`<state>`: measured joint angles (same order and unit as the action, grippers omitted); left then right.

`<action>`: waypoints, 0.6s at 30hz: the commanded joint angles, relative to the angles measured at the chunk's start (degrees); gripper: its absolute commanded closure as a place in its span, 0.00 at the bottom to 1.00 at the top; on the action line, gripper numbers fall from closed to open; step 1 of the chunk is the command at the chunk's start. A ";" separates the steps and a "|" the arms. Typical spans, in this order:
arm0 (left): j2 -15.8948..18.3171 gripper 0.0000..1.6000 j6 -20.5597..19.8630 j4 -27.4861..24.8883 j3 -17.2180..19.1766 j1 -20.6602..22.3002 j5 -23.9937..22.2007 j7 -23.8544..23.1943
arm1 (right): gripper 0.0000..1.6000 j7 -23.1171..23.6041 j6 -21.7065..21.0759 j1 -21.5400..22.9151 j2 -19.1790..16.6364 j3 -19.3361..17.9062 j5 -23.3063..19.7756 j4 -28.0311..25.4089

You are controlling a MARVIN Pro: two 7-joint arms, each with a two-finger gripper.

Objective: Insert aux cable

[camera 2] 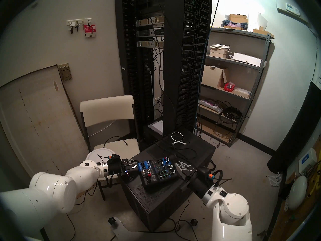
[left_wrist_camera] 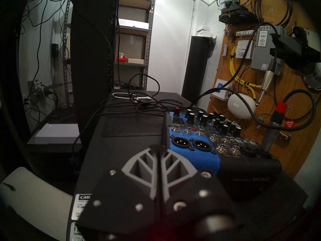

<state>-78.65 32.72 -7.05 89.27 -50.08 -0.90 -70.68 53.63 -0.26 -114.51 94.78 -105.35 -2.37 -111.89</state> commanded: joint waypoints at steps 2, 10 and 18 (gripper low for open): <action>0.07 0.91 -0.26 -0.06 -0.22 0.59 0.24 0.15 | 1.00 -0.08 0.16 0.25 0.27 -0.16 -0.36 -1.36; -0.40 0.95 -0.32 0.15 -0.43 0.21 0.34 0.12 | 1.00 0.06 0.17 0.34 0.34 -0.50 -0.44 -1.22; -0.59 1.00 0.11 0.25 -0.67 -0.44 0.21 -1.52 | 1.00 0.34 0.17 0.49 0.31 -0.70 -0.49 -1.01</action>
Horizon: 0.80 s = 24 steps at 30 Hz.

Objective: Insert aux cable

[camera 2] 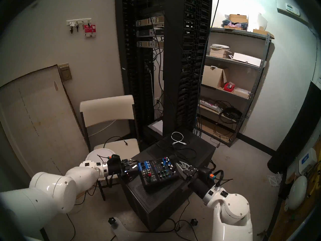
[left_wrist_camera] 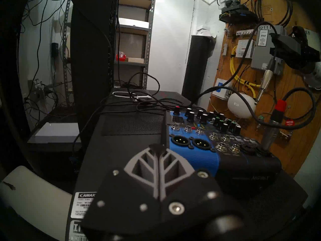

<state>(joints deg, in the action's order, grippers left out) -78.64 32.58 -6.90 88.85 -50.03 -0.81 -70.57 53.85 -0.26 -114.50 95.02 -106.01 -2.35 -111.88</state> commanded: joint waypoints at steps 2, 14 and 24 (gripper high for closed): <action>-0.68 1.00 0.41 0.14 -0.29 -0.69 0.08 -2.20 | 1.00 0.21 0.19 0.54 0.08 -0.06 -0.52 -0.94; -1.19 1.00 -0.03 0.34 -0.88 -1.01 -0.07 -4.97 | 1.00 0.36 0.23 0.63 0.25 -0.19 -0.33 -0.92; -1.57 1.00 0.39 0.59 -1.08 -1.57 -0.58 -7.84 | 1.00 0.65 0.16 0.88 0.28 -0.34 -0.34 -0.77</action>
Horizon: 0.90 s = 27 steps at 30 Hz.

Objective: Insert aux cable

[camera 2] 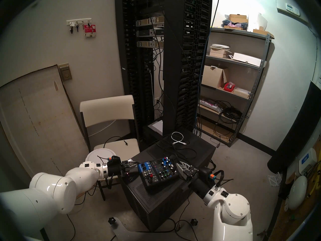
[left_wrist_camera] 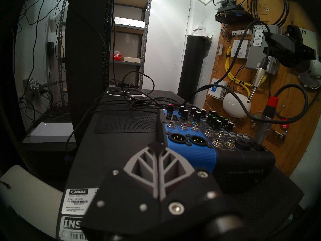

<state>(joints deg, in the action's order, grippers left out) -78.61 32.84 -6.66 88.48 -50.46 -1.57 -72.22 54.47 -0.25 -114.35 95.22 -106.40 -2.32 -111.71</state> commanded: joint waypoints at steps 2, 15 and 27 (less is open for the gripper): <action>-1.82 1.00 0.32 0.36 -0.92 -1.32 0.20 -6.05 | 1.00 0.05 0.18 0.77 0.11 0.06 -0.35 -0.88; -2.67 1.00 1.27 0.29 -2.77 -2.08 -0.21 -5.08 | 1.00 0.21 0.05 1.04 0.22 0.11 -0.15 -0.70; -3.66 1.00 2.68 -0.11 -5.03 -1.94 -0.71 -3.68 | 1.00 0.40 0.13 1.20 0.35 0.13 0.09 -0.38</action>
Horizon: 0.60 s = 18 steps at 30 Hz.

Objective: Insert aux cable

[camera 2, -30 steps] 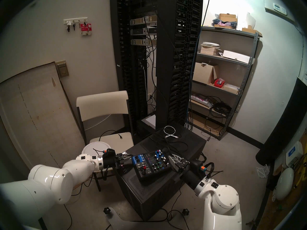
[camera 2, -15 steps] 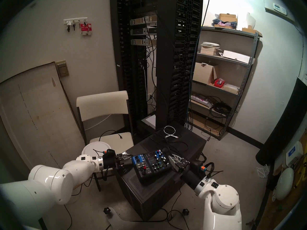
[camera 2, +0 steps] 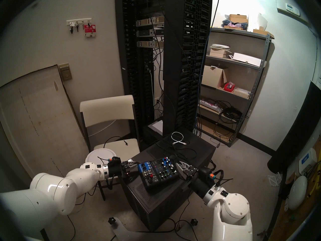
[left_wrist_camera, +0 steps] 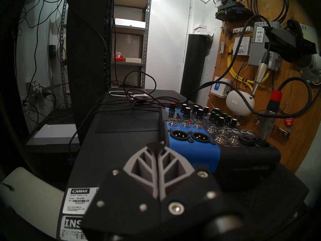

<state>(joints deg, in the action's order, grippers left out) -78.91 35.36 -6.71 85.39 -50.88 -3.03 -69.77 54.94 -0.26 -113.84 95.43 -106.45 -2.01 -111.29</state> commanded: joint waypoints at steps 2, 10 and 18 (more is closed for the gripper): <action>-3.39 1.00 0.30 -0.10 -2.19 -1.51 0.78 -5.92 | 1.00 -0.06 0.14 0.70 0.15 0.18 -0.20 -0.78; -3.62 1.00 1.62 -0.22 -3.69 -1.95 0.49 -4.94 | 1.00 0.12 0.18 0.76 0.25 0.23 -0.05 -0.67; -3.73 1.00 3.01 -0.83 -4.53 -2.42 0.32 -4.34 | 1.00 0.31 0.20 0.79 0.33 0.35 0.07 -0.55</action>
<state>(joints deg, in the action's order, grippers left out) -80.32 37.27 -6.78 81.98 -52.52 -2.59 -67.77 55.21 -0.25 -113.64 95.60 -106.35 -1.67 -111.00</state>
